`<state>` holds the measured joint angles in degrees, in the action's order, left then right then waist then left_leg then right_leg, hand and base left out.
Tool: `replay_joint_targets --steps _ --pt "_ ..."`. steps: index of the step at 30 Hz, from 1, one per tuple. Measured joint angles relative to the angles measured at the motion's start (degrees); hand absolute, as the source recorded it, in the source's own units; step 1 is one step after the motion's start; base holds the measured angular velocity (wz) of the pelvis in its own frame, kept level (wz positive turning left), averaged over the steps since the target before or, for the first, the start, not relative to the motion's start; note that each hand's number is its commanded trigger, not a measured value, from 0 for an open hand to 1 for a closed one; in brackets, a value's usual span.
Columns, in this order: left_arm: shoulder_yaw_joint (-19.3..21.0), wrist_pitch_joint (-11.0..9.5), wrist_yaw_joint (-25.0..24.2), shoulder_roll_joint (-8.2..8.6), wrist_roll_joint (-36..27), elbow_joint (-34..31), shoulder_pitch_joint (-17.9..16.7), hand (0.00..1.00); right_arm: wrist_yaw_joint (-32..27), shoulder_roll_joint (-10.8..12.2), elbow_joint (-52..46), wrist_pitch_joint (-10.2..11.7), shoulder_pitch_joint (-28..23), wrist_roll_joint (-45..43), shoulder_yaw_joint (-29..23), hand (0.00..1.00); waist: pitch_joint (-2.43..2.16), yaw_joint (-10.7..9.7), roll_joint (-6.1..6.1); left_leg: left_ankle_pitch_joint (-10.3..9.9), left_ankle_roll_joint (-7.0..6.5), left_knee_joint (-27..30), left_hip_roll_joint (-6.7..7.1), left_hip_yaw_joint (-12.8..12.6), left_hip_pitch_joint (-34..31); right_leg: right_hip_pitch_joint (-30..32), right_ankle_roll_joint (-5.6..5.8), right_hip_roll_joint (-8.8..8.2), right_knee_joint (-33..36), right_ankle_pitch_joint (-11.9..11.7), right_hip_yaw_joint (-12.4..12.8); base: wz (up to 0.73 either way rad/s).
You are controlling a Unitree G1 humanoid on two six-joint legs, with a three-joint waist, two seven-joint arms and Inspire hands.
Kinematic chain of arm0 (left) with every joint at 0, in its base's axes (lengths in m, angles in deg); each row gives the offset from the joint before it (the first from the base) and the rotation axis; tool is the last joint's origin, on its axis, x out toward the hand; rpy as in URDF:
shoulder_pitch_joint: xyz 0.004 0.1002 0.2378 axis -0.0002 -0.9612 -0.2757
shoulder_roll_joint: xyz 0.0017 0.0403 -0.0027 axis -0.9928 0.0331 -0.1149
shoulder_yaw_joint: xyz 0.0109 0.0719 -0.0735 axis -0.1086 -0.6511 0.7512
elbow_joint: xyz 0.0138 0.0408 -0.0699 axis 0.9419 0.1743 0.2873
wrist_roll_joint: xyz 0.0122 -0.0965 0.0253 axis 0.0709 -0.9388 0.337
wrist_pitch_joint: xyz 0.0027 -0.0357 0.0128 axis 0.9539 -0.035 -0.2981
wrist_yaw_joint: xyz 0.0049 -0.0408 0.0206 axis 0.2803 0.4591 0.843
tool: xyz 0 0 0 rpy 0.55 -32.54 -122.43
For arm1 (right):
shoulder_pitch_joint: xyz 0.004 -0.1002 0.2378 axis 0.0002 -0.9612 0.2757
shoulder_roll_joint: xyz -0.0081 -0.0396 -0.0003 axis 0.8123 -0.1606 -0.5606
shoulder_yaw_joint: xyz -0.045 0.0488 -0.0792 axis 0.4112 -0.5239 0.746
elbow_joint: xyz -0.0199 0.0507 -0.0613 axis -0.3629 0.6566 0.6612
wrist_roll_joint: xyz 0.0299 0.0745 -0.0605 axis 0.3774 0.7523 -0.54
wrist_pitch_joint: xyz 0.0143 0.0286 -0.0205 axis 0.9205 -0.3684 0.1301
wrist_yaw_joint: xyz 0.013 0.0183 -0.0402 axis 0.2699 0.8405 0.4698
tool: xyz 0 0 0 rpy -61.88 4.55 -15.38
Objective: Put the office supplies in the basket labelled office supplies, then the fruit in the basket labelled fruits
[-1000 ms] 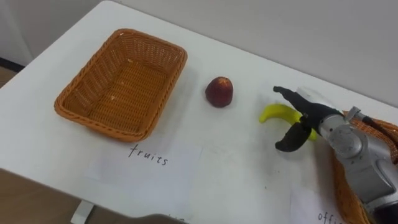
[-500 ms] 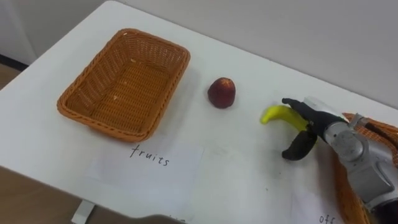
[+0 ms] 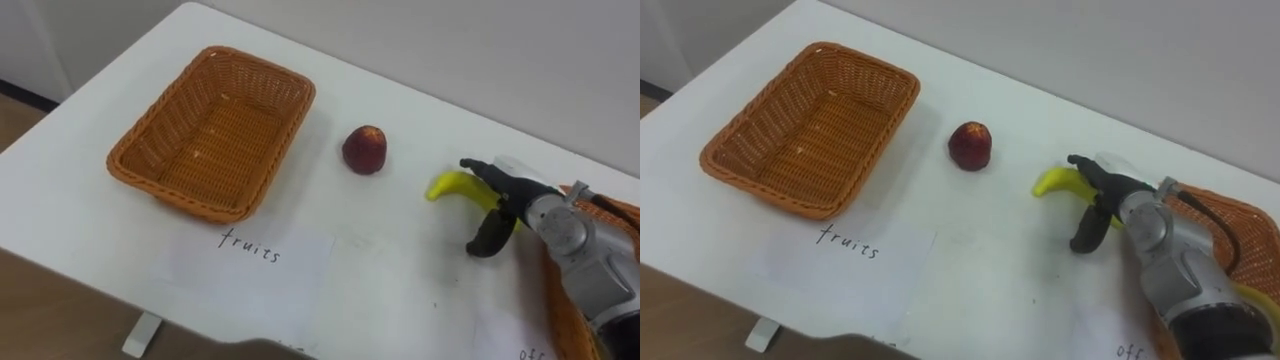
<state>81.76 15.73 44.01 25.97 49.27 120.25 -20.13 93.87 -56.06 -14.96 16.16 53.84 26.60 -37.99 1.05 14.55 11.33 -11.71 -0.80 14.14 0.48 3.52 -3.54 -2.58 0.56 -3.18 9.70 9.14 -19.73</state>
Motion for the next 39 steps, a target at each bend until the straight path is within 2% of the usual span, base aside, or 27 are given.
replay_joint_targets --steps 6,13,17,21,25,28,32,39 --pt "-0.83 -0.04 0.01 0.05 -0.03 0.0 0.13 0.0 -0.03 -0.3 1.46 0.1 1.02 0.01 0.0 0.0 -0.46 0.16 -1.02 0.2 -0.05 0.67 0.23 0.39 -1.07 0.53 0.0 -0.22 0.09 -0.01 -0.79 0.04" --pt "-1.73 -0.18 0.58 0.03 -0.12 -0.21 0.33 0.0 -0.91 -0.63 1.78 0.88 1.03 0.76 0.05 0.0 -0.5 0.1 -1.32 0.47 0.14 0.66 0.32 1.41 -1.63 0.72 0.0 -0.19 0.1 -0.01 -1.58 0.06" --pt "-3.28 -0.25 1.06 0.01 -0.12 -0.49 0.59 0.0 -0.38 -2.05 1.75 1.49 1.18 0.78 1.58 0.0 -0.49 0.16 -1.28 0.52 0.17 0.66 0.34 1.55 -1.84 0.74 0.0 -0.17 0.1 0.0 -2.0 0.05" --pt "-3.32 -0.22 0.87 0.02 0.04 -0.46 0.75 0.0 1.1 -2.2 1.82 1.18 1.55 2.23 2.18 0.0 -0.39 0.2 -0.75 0.52 0.17 0.6 0.34 1.74 -1.9 0.75 0.0 -0.16 0.09 0.0 -2.28 0.01" --pt "-3.31 -0.12 -0.18 -0.04 0.04 -0.1 1.83 0.0 3.93 -3.34 3.47 0.07 1.96 5.84 2.19 0.0 -0.08 1.61 0.28 0.51 0.18 0.6 0.31 1.74 -1.88 0.79 0.0 -0.13 0.06 -0.01 -2.28 0.0" --pt "-3.31 0.24 -0.35 -0.09 0.03 -0.13 2.21 0.0 4.94 -3.32 4.87 -0.3 2.1 6.88 2.21 0.0 -0.15 2.07 0.92 0.51 0.19 0.65 0.31 1.85 -1.9 0.69 0.0 -0.1 0.01 -0.01 -2.42 0.0" --pt "-3.3 0.36 -0.54 -0.13 0.04 -0.56 2.77 0.0 5.29 -3.33 6.82 -1.33 2.59 7.32 2.14 0.0 -0.24 3.07 1.04 0.51 0.2 0.75 0.31 1.85 -1.82 0.53 0.0 -0.1 0.01 -0.01 -2.44 0.0" --pt "-3.28 1.09 -0.72 -0.19 0.04 -0.27 2.29 0.0 7.29 -3.46 8.22 -2.15 3.05 8.9 2.11 0.0 -0.22 3.25 1.02 0.56 0.27 0.8 0.3 2.1 -1.6 0.29 -0.05 -0.05 0.0 -0.04 -2.4 0.0"
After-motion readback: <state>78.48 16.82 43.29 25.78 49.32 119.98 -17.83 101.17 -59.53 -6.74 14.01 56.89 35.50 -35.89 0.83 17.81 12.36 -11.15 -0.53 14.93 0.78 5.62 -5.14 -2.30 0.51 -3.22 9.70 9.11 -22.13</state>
